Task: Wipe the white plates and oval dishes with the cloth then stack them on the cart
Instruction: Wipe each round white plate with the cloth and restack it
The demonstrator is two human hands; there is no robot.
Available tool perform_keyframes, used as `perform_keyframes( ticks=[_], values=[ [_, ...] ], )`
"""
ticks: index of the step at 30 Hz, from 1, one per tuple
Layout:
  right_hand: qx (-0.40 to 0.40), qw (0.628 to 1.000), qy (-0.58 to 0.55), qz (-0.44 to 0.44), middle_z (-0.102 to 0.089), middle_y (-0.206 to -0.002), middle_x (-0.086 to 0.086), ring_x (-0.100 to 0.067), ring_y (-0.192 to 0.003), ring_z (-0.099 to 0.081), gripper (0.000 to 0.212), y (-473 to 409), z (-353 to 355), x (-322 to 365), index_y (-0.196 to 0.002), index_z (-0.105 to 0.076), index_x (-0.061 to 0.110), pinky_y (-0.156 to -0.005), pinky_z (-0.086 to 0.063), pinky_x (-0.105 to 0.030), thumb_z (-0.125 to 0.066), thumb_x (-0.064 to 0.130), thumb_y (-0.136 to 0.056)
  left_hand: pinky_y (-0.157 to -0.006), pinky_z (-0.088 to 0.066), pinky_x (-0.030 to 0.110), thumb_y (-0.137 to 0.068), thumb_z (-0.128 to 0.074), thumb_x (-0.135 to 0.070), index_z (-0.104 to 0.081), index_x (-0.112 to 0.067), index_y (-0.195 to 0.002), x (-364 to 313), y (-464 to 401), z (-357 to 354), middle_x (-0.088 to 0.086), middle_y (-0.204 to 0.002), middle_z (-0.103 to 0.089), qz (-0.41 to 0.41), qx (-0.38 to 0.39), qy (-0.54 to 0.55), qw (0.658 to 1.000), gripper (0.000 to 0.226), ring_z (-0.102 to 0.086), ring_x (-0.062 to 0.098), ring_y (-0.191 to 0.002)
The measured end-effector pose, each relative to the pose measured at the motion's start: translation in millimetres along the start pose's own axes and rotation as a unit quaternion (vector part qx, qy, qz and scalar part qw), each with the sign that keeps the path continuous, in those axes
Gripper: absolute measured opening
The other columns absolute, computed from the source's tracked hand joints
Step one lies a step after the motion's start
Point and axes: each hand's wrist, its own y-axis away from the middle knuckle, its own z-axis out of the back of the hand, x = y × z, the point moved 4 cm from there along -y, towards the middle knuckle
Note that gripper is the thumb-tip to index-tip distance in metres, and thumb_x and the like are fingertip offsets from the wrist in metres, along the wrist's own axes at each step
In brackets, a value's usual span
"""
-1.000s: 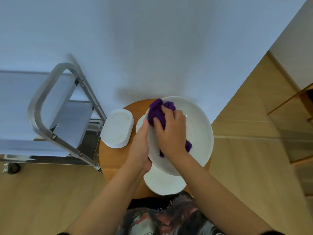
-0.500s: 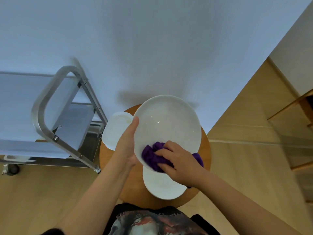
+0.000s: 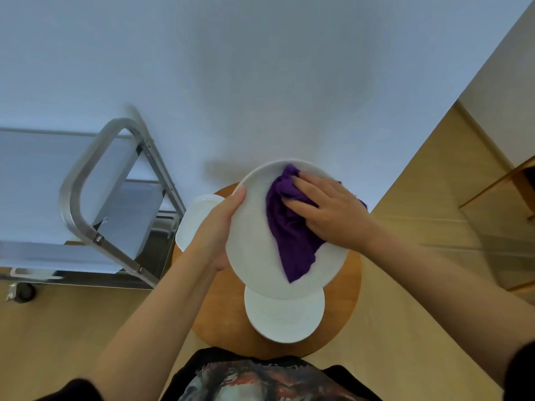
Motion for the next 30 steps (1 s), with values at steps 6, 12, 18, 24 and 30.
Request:
perform_keyframes(
  ticks=[6, 12, 18, 24, 30],
  values=[
    [0.104, 0.954, -0.129, -0.251, -0.038, -0.145, -0.025, -0.042, -0.135, -0.033, 0.066, 39, -14, 42, -0.136, -0.048, 0.007, -0.108, -0.032, -0.053, -0.038, 0.050, -0.088, -0.085, -0.055, 0.046, -0.086, -0.047, -0.038, -0.048, -0.010, -0.134, -14, 0, -10, 0.016, -0.121, -0.063, -0.092, -0.004, 0.081, 0.992, 0.056, -0.063, 0.033, -0.106],
    [0.100, 0.868, -0.251, -0.417, 0.000, -0.158, -0.012, -0.029, -0.145, -0.004, 0.084, 11, -23, 95, -0.152, -0.007, 0.026, -0.117, -0.014, -0.045, -0.008, 0.071, -0.080, -0.072, -0.058, 0.038, -0.081, -0.061, -0.038, -0.077, -0.023, -0.090, 7, -3, -20, 0.011, -0.100, -0.073, -0.115, -0.097, 0.094, 0.984, 0.024, -0.070, 0.028, -0.092],
    [0.024, 0.881, -0.343, -0.326, -0.022, -0.156, -0.003, -0.018, -0.144, -0.014, 0.062, -16, -11, 98, -0.145, -0.036, 0.024, -0.116, -0.017, -0.038, -0.027, 0.046, -0.087, -0.083, -0.057, 0.039, -0.073, -0.065, -0.056, -0.077, -0.007, -0.085, 8, -8, -12, 0.013, -0.090, -0.073, -0.046, -0.142, 0.106, 0.983, 0.052, -0.071, 0.026, -0.083],
    [0.017, 0.970, -0.188, -0.156, -0.063, -0.120, -0.010, -0.029, -0.112, -0.059, 0.051, 11, -9, 91, -0.111, -0.066, 0.012, -0.088, -0.050, -0.039, -0.082, 0.026, -0.065, -0.073, -0.059, 0.045, -0.075, -0.062, -0.050, -0.075, -0.008, -0.094, -7, -10, -5, 0.014, -0.098, -0.072, -0.047, -0.081, 0.159, 0.983, 0.048, -0.071, 0.030, -0.080],
    [-0.059, 0.985, -0.085, -0.141, -0.071, -0.085, -0.008, -0.024, -0.075, -0.068, 0.031, 20, -8, 88, -0.089, -0.072, 0.010, -0.065, -0.055, -0.032, -0.086, 0.015, -0.062, -0.061, -0.058, 0.044, -0.094, -0.046, -0.047, -0.078, -0.014, -0.086, -8, -12, 1, 0.012, -0.092, -0.074, -0.023, -0.067, 0.171, 0.983, 0.047, -0.072, 0.031, -0.078]
  ],
)
